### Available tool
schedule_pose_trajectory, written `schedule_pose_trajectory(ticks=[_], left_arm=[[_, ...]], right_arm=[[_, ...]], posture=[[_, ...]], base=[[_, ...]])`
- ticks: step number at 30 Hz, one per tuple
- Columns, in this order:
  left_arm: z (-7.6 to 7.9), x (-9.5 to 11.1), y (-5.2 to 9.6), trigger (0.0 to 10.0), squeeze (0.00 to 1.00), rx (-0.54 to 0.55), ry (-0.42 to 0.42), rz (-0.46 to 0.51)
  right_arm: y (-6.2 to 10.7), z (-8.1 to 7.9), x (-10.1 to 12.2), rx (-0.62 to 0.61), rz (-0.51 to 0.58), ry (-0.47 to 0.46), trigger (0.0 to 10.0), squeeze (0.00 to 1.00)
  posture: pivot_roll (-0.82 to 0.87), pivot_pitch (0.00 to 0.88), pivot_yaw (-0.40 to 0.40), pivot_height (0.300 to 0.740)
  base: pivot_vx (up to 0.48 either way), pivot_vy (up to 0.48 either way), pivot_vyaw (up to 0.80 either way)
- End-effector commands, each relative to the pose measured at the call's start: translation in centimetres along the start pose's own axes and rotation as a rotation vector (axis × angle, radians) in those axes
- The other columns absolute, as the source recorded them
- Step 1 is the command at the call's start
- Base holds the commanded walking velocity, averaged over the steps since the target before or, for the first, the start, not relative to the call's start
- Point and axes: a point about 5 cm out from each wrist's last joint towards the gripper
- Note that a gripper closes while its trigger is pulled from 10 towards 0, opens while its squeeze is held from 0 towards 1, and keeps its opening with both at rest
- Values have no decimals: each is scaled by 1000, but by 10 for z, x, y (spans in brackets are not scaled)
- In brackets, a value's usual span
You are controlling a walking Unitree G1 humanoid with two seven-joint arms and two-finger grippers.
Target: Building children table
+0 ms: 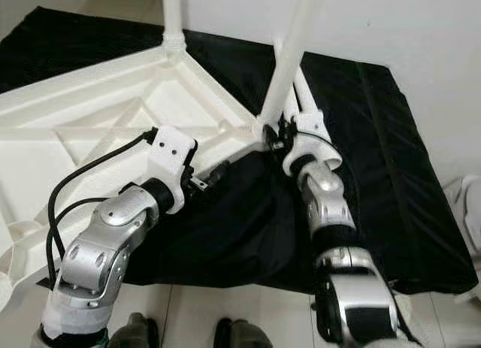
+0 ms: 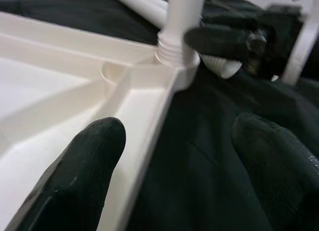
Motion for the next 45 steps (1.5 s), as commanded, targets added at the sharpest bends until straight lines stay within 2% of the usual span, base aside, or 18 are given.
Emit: schedule_pose_trajectory(ticks=[1,9,12,16,17,18,19,21,27,30,36,40,45], left_arm=[[4,1,2,10000,0,-13,4,0],[5,-2,2,10000,0,-31,-22,-24],[5,-5,0,10000,0,-31,-46,-39],[2,-7,-1,10000,0,-29,-54,-50],[-1,-9,-1,10000,0,-22,-63,-61],[-1,-9,-1,10000,0,-22,-63,-61],[-7,-13,-3,10000,0,-10,-80,-83],[-10,-16,-4,10000,0,-4,-99,-106],[-16,-24,-4,10000,0,-1,-128,-148],[-24,-38,-2,10000,0,5,-166,-226],[-31,-48,2,10000,0,0,-196,-273],[-41,-59,9,10000,0,-1,-239,-333],[-46,-61,11,10000,0,1,-252,-339]], right_arm=[[1,1,-10,3,-53,2,10000,0],[-6,-4,-4,21,-18,-5,10000,0],[3,-8,-2,37,64,-41,10000,0],[10,-10,-2,44,108,-48,10000,0],[18,-11,0,46,132,-45,10000,0],[18,-11,0,46,132,-45,10000,0],[30,-14,3,47,165,-48,10000,0],[39,-16,6,42,188,-54,10000,0],[50,-19,10,24,212,-67,10000,0],[64,-25,16,17,232,-77,10000,0],[73,-28,21,3,241,-92,10000,0],[80,-27,25,-21,229,-94,10000,0],[81,-28,26,-21,221,-85,10000,0]], posture=[[154,215,-103,740],[141,213,-98,740],[132,197,-90,740],[128,184,-82,740],[126,176,-76,740],[126,176,-76,740],[123,164,-69,740],[121,153,-62,740],[119,134,-52,740],[118,120,-42,740],[119,107,-33,740],[124,90,-26,740],[127,83,-26,740]], base=[[0,0,0],[0,0,0],[0,0,0],[0,0,0],[0,0,0],[0,0,0],[0,0,0],[0,0,0],[0,0,0],[0,0,0],[0,0,0],[0,0,0],[0,0,0]])
Point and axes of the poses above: a point about 5 cm out from each wrist's last joint towards the gripper, its own y axis pointing back from the gripper into the wrist, its own x axis along the axis of the wrist's last joint, z = x × y, and after that the axes turned 9 degrees about -y, right-handed
